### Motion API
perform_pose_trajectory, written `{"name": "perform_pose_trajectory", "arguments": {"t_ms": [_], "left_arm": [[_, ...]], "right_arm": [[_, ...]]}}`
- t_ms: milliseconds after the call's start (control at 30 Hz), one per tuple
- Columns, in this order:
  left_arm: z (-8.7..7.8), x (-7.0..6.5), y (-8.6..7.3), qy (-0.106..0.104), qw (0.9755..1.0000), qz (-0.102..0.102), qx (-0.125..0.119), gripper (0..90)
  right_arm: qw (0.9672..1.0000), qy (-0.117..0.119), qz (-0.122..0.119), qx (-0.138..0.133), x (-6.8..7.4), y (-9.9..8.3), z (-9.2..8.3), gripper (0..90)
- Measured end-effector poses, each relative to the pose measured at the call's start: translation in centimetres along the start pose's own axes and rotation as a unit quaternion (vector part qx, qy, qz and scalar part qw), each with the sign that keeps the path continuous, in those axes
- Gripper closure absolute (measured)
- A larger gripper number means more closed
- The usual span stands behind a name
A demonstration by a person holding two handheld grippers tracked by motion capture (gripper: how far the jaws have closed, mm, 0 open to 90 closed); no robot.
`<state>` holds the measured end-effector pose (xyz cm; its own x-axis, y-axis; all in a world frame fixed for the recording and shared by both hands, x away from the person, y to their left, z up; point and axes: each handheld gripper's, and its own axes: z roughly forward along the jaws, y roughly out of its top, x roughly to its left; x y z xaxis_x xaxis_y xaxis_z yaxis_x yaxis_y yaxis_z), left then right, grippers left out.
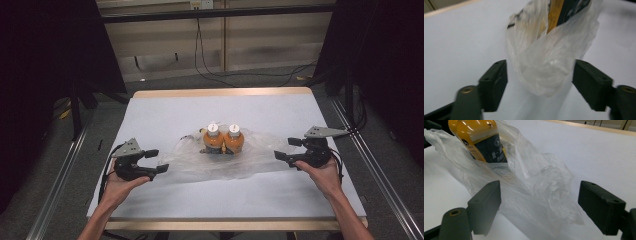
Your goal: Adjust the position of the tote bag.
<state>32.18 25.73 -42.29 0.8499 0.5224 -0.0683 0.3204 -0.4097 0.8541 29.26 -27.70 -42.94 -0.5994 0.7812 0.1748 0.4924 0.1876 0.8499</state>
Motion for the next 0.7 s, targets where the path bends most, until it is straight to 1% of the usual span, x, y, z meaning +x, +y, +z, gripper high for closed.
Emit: {"name": "perform_pose_trajectory", "arguments": {"t_ms": [33, 67, 100, 133, 167, 200, 233, 267, 300, 333, 367, 400, 433, 467, 500, 533, 567, 633, 667, 700], "left_arm": [[-0.2, -0.1, 0.2, 0.002, 1.0000, 0.000, -0.007, 32.9], [-0.4, -0.2, 0.5, 0.006, 0.9999, 0.004, -0.011, 38.0], [-0.8, -0.2, 1.2, 0.001, 0.9997, 0.009, -0.025, 40.8], [-0.8, -0.2, 1.2, 0.001, 0.9997, 0.009, -0.025, 45.0], [-0.8, -0.2, 1.5, -0.001, 0.9995, 0.014, -0.027, 45.0], [-0.6, -0.2, 2.0, -0.010, 0.9993, 0.017, -0.031, 49.7], [-0.3, -0.4, 2.3, -0.012, 0.9993, 0.022, -0.029, 55.5], [0.2, -0.5, 2.9, -0.017, 0.9991, 0.029, -0.028, 58.1], [0.8, -0.6, 3.3, -0.024, 0.9988, 0.033, -0.027, 66.7], [2.0, -0.9, 4.1, -0.035, 0.9982, 0.047, -0.011, 68.9], [2.0, -0.9, 4.1, -0.035, 0.9982, 0.047, -0.011, 72.2], [2.7, -1.0, 4.4, -0.036, 0.9980, 0.052, -0.008, 75.6], [3.8, -1.0, 4.7, -0.047, 0.9974, 0.054, 0.002, 77.7], [3.8, -1.0, 4.7, -0.047, 0.9974, 0.054, 0.002, 80.2], [4.5, -1.1, 4.9, -0.054, 0.9972, 0.052, 0.005, 80.2], [5.1, -1.2, 5.0, -0.058, 0.9967, 0.056, 0.010, 83.3], [5.3, -1.3, 5.1, -0.059, 0.9967, 0.055, 0.009, 85.2], [6.1, -1.6, 5.5, -0.064, 0.9959, 0.061, 0.018, 87.1], [6.5, -1.6, 5.7, -0.064, 0.9960, 0.059, 0.019, 88.6], [6.8, -1.6, 5.9, -0.064, 0.9957, 0.064, 0.018, 89.5]], "right_arm": [[1.0000, -0.002, -0.001, -0.010, 0.1, 0.2, -0.4, 19.6], [0.9998, -0.002, -0.005, -0.021, 0.2, 0.8, -0.9, 24.8], [0.9997, -0.001, -0.009, -0.024, 0.3, 1.1, -1.0, 29.7], [0.9994, 0.008, -0.013, -0.030, 0.5, 1.6, -1.1, 33.7], [0.9994, 0.008, -0.013, -0.030, 0.5, 1.6, -1.1, 33.7], [0.9993, 0.011, -0.016, -0.032, 0.6, 2.0, -1.1, 39.5], [0.9989, 0.023, -0.025, -0.032, 0.9, 2.6, -0.9, 48.6], [0.9986, 0.031, -0.030, -0.029, 1.1, 3.0, -0.7, 54.1], [0.9969, 0.063, -0.042, -0.019, 1.7, 4.0, 0.3, 66.8], [0.9965, 0.066, -0.050, -0.015, 2.0, 4.3, 0.8, 70.6], [0.9965, 0.066, -0.050, -0.015, 2.0, 4.3, 0.8, 70.6], [0.9953, 0.077, -0.059, -0.003, 2.5, 5.0, 2.1, 78.8], [0.9947, 0.081, -0.063, 0.003, 2.7, 5.1, 2.5, 81.6], [0.9947, 0.081, -0.063, 0.003, 2.7, 5.1, 2.5, 81.6], [0.9942, 0.084, -0.066, 0.011, 2.9, 5.3, 3.1, 85.0], [0.9931, 0.093, -0.068, 0.024, 3.0, 5.3, 3.8, 88.1], [0.9923, 0.098, -0.070, 0.030, 3.2, 5.2, 4.5, 90.0], [0.9919, 0.101, -0.067, 0.039, 3.3, 5.0, 5.4, 90.0], [0.9915, 0.104, -0.066, 0.043, 3.3, 4.9, 5.8, 90.0], [0.9910, 0.103, -0.069, 0.051, 3.3, 5.0, 6.2, 90.0]]}}
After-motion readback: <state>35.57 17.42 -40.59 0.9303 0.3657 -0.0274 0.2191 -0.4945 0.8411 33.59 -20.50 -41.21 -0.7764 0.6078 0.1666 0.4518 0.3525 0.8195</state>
